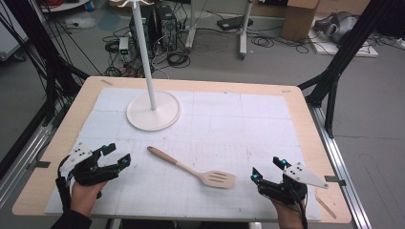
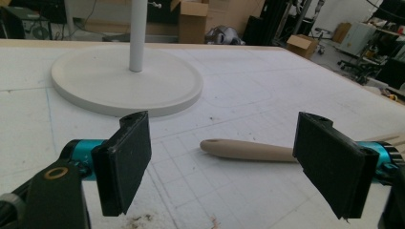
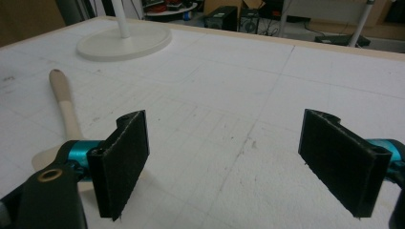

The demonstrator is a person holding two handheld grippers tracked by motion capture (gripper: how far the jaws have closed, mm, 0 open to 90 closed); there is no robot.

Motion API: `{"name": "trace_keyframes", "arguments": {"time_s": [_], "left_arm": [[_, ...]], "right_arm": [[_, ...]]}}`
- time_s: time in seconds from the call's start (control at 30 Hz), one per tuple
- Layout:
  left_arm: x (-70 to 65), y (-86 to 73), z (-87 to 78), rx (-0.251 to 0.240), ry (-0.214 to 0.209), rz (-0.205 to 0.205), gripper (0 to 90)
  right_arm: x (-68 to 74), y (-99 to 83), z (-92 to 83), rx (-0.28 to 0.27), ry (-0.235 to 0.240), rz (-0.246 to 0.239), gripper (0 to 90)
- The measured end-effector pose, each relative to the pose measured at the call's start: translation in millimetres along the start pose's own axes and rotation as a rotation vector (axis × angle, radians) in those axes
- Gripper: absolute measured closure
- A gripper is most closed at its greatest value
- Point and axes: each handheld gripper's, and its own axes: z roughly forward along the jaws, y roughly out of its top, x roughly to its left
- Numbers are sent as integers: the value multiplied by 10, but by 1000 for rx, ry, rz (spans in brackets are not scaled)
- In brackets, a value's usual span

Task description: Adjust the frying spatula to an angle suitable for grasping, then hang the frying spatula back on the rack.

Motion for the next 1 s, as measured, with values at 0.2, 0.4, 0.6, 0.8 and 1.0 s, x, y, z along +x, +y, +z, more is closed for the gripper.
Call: {"name": "trace_keyframes", "arguments": {"time_s": [0.2, 0.4, 0.6, 0.8, 1.0], "left_arm": [[39, 11, -67, -28, 8, 0, 211], [27, 11, -77, -21, 12, 8, 217], [30, -1, -54, -13, 14, 6, 217], [52, -14, -55, -3, 3, -3, 220], [70, -20, -58, 6, 3, -10, 224]], "right_arm": [[-10, 6, 26, 1, -3, -4, 170], [-10, -17, 13, 12, 3, -6, 177], [26, 11, 52, 12, 23, -12, 177], [166, 98, 257, 52, 112, -22, 179], [405, 300, 647, 114, 235, -87, 179]]}}
